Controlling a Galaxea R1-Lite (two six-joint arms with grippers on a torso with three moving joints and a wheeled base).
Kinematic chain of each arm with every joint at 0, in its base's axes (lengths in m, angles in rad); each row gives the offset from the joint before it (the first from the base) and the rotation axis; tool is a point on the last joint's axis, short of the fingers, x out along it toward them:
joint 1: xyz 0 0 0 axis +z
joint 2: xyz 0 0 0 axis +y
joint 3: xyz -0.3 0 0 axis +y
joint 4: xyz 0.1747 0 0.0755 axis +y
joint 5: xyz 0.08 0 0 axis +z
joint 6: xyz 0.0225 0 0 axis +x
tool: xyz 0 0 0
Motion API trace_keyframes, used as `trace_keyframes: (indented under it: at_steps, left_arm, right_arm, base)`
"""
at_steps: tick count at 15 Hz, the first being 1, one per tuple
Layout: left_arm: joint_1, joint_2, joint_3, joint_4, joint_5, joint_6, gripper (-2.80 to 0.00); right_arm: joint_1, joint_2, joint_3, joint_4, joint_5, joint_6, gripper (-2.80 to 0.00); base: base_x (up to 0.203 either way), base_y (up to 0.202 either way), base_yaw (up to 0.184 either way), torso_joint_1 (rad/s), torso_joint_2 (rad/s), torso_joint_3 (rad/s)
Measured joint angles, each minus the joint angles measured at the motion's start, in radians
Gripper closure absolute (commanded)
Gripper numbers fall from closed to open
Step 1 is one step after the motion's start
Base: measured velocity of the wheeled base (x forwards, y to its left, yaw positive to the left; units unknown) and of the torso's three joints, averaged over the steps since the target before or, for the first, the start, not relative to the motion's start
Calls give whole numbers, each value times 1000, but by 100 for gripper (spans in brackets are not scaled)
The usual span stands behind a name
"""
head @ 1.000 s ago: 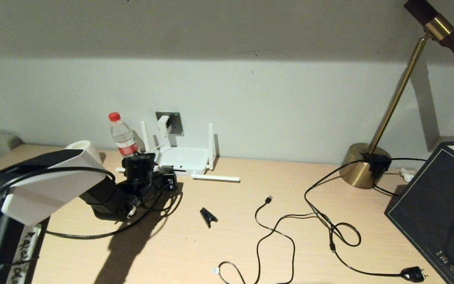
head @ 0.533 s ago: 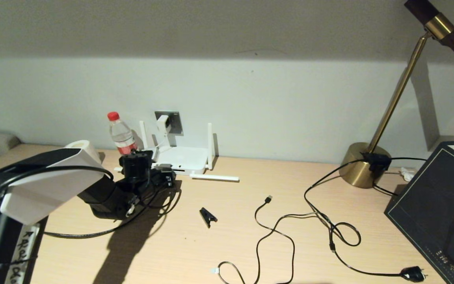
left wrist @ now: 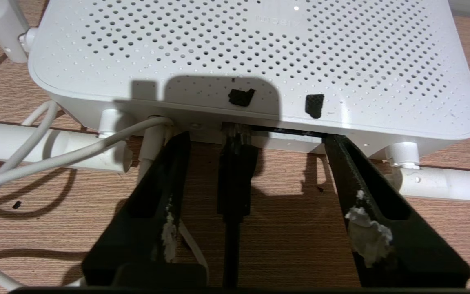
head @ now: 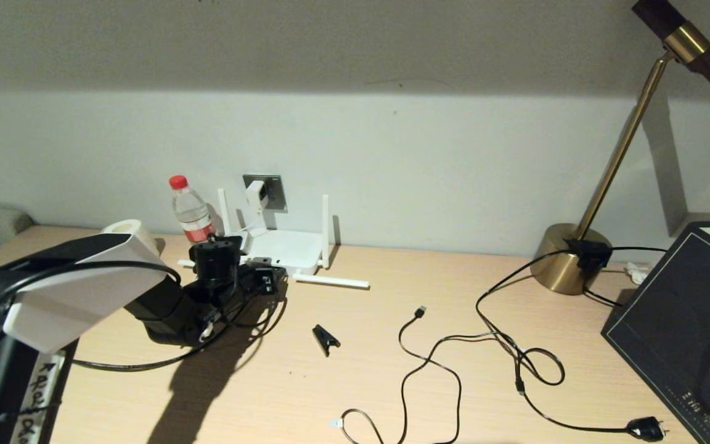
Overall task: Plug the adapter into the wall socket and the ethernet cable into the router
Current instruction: Plug cable into router interface
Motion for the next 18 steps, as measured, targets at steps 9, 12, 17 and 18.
trace_keyframes:
  at_steps: [9, 12, 17, 18]
  left_arm:
    - [-1, 8, 13, -19, 3, 1, -280]
    - [-3, 6, 22, -19, 3, 1, -280]
    - [-9, 2, 40, -42, 2, 3, -280]
    - [-11, 1, 53, -68, 2, 3, -280]
  right_arm:
    - [0, 0, 0, 0, 0, 0, 0]
    - [0, 0, 0, 0, 0, 0, 0]
    - [0, 0, 0, 0, 0, 0, 0]
    - [0, 0, 0, 0, 0, 0, 0]
  base:
    - [0, 0, 0, 0, 0, 0]
    - [0, 0, 0, 0, 0, 0]
    - [0, 0, 0, 0, 0, 0]
    - [0, 0, 0, 0, 0, 0]
